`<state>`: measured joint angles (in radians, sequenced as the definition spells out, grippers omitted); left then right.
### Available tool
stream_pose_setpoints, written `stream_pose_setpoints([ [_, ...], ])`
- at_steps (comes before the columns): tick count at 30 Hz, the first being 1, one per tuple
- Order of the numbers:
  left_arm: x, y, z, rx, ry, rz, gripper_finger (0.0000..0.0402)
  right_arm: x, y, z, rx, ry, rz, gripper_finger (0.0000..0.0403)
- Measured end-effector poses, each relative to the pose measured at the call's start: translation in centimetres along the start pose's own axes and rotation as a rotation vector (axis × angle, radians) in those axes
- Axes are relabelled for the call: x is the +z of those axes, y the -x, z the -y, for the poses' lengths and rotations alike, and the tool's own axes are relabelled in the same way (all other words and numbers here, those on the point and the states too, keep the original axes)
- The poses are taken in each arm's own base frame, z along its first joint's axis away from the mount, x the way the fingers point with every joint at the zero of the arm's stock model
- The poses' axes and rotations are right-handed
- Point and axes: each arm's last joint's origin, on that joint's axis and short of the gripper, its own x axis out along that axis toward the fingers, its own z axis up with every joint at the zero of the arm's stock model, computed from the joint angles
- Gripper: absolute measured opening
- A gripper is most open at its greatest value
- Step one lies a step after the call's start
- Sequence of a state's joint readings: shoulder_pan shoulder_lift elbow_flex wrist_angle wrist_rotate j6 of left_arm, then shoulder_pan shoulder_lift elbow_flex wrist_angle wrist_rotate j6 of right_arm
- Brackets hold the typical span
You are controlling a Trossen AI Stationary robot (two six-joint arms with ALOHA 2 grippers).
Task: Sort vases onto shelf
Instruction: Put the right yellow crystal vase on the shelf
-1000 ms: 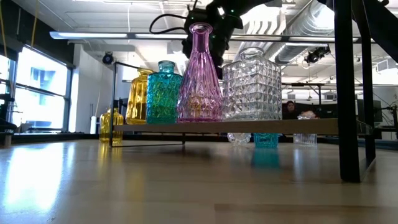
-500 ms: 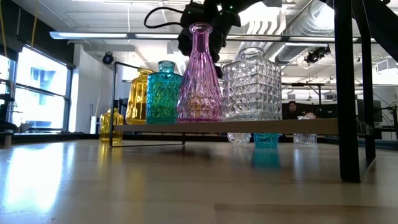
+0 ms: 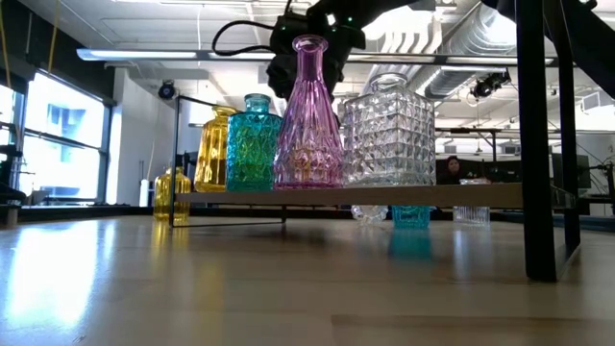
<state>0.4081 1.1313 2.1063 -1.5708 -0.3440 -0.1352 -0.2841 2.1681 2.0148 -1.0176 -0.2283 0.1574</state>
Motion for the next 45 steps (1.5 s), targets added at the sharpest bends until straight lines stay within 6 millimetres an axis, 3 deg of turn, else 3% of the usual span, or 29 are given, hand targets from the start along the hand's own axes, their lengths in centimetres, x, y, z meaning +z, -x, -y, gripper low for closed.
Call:
stream_pose_setpoints([
  [22, 0.0, 0.0, 0.0, -0.001, -0.001, 0.000, 0.0000, 0.2, -0.3, -0.3, 0.013, 0.002, 0.019, 0.0000],
  [28, 0.0, 0.0, 0.0, 0.000, -0.001, 0.000, 0.0000, -0.2, 0.9, 2.1, -0.099, -0.039, -0.019, 0.0000],
  [34, 0.0, 0.0, 0.0, -0.001, -0.006, 0.000, 0.0000, -0.8, 2.7, 4.6, -0.071, -0.086, -0.075, 0.0000],
  [38, 0.0, 0.0, 0.0, -0.001, -0.007, 0.000, 0.0000, -0.7, 3.4, 3.9, -0.049, -0.061, -0.053, 0.0000],
  [45, 0.0, 0.0, 0.0, -0.001, -0.025, 0.000, 0.0000, -0.7, 2.6, 2.3, -0.029, -0.022, -0.053, 0.0000],
])
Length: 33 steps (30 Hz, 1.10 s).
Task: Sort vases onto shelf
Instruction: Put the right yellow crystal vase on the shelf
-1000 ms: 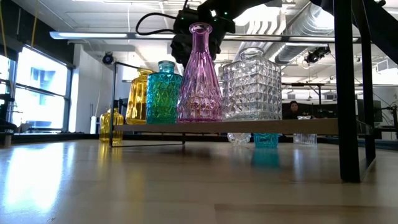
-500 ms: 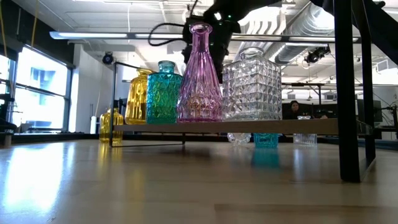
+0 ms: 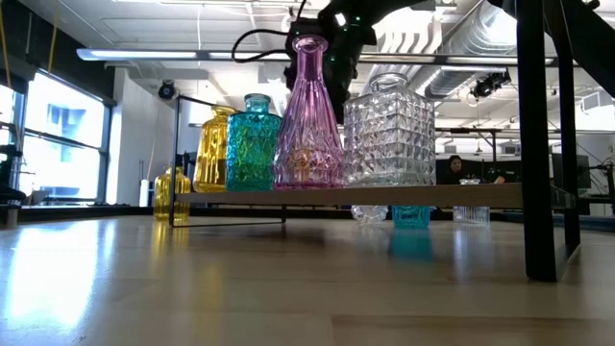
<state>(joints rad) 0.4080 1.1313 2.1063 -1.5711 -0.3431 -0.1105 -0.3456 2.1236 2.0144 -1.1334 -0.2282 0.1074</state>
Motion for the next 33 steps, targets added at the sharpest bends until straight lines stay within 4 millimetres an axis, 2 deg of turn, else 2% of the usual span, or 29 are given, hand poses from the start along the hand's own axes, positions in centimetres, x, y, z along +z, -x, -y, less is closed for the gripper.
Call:
stream_pose_setpoints([
  [20, 0.0, 0.0, 0.0, 0.000, 0.009, 0.000, 0.0000, 0.2, -0.6, -2.8, 0.088, 0.023, 0.032, 0.0000],
  [33, 0.0, 0.0, 0.1, -0.025, 0.010, -0.003, 0.0000, 0.5, -0.6, -3.2, 0.109, 0.012, 0.069, 0.0000],
])
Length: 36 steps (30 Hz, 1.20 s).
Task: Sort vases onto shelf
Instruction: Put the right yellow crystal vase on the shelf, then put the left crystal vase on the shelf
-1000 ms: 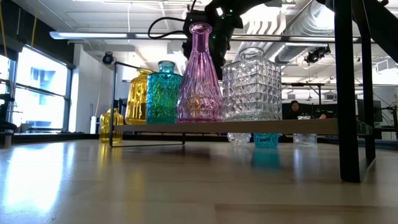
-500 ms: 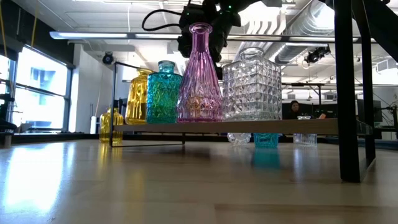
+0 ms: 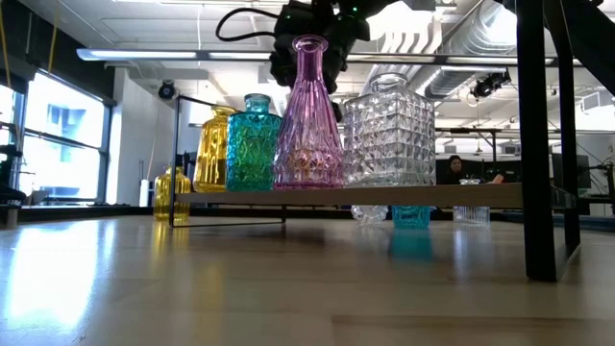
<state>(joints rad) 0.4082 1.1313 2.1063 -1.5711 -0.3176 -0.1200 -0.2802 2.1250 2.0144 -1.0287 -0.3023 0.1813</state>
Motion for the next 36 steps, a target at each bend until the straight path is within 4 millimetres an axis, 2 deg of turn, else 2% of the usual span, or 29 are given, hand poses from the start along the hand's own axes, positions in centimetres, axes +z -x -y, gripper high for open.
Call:
stream_pose_setpoints([
  [22, 0.00, 0.00, 0.00, -0.002, 0.007, 0.000, 0.0000, 0.31, -0.08, -0.40, 0.029, 0.015, 0.031, 0.0000],
  [28, 0.00, 0.00, 0.00, -0.002, 0.008, 0.000, 0.0000, 0.38, -0.04, -0.07, -0.054, 0.012, 0.049, 0.0000],
  [36, 0.00, 0.00, 0.00, -0.001, 0.008, 0.000, 0.0000, 0.54, 0.12, 0.48, -0.067, 0.032, 0.058, 0.0000],
])
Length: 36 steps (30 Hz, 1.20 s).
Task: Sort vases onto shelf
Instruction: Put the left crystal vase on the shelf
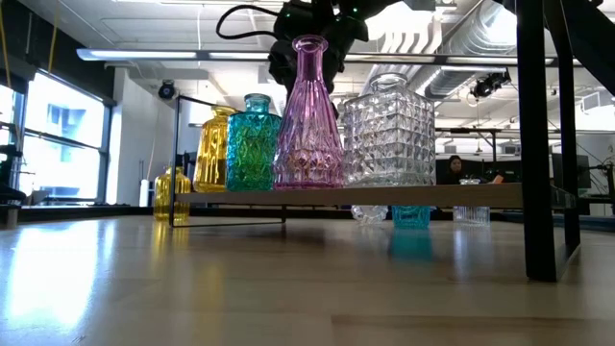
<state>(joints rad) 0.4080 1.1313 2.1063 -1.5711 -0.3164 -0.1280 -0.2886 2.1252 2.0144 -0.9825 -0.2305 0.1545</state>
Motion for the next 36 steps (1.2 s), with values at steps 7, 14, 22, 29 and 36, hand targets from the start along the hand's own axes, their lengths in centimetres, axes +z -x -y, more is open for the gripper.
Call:
stream_pose_setpoints([
  [7, 0.0, 0.0, 0.0, 0.000, 0.000, 0.000, 0.0000, -0.1, 0.6, 2.4, -0.045, -0.025, -0.029, 0.0049],
  [14, -0.2, 0.4, -0.2, -0.001, -0.004, 0.010, 0.0000, -1.4, 1.7, 6.1, -0.130, -0.117, -0.172, 0.0155],
  [22, -1.4, 2.6, -1.1, -0.008, 0.016, 0.071, 0.0000, -2.7, 1.8, 9.1, -0.179, -0.215, -0.260, 0.0209],
  [29, -2.4, 4.3, -1.7, -0.013, 0.031, 0.117, 0.0000, -5.1, -0.9, 11.4, -0.184, -0.360, -0.329, 0.0202],
  [36, -2.9, 5.0, -2.0, -0.014, 0.014, 0.138, 0.0000, -6.1, -1.9, 12.3, -0.206, -0.433, -0.336, 0.0198],
])
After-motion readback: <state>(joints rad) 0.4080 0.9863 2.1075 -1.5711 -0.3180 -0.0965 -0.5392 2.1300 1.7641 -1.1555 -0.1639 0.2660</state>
